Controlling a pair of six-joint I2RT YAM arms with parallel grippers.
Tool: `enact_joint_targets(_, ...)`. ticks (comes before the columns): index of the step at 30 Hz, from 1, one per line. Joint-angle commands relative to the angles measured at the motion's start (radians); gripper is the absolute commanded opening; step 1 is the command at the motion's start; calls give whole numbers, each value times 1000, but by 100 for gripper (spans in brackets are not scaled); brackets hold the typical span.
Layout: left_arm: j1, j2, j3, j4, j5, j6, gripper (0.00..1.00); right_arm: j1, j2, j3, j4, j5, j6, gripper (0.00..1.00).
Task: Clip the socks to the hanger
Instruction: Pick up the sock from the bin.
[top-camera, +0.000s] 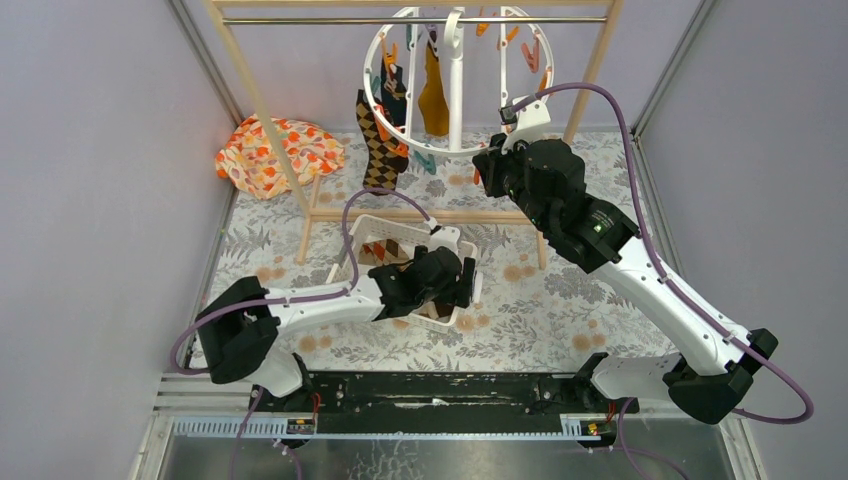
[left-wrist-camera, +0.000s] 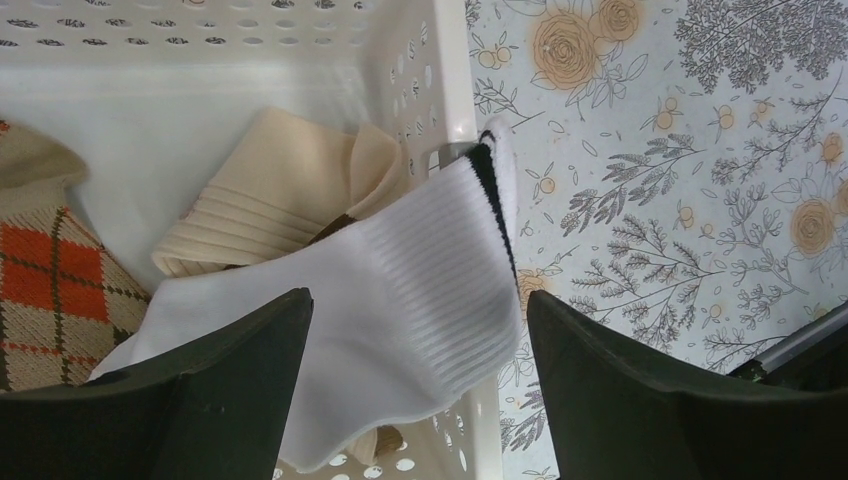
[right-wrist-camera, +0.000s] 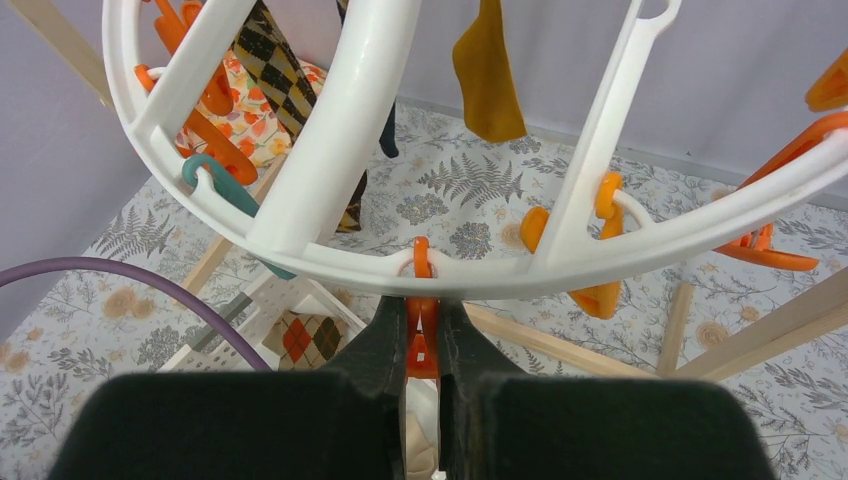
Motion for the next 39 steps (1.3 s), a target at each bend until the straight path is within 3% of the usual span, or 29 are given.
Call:
enact_joint_targets(1, -5, 18, 30, 21, -18, 5, 85, -15, -27, -4, 30, -5, -7, 0)
enact_joint_targets(14, -5, 27, 35, 23, 3, 1, 55, -19, -34, -12, 32, -4, -5, 0)
enact_joint_targets(18, -5, 11, 34, 18, -1, 2, 38, -19, -34, -15, 33, -4, -4, 0)
enact_joint_targets(24, -7, -8, 36, 13, 4, 0, 23, -21, -31, -18, 35, -5, -2, 0)
enact_joint_targets(29, -11, -23, 39, 3, 1, 2, 3, -23, -30, -20, 36, -8, -1, 0)
enact_joint_targets(39, -15, -79, 24, -13, -30, 6, 0, -26, -27, -26, 39, -10, 5, 0)
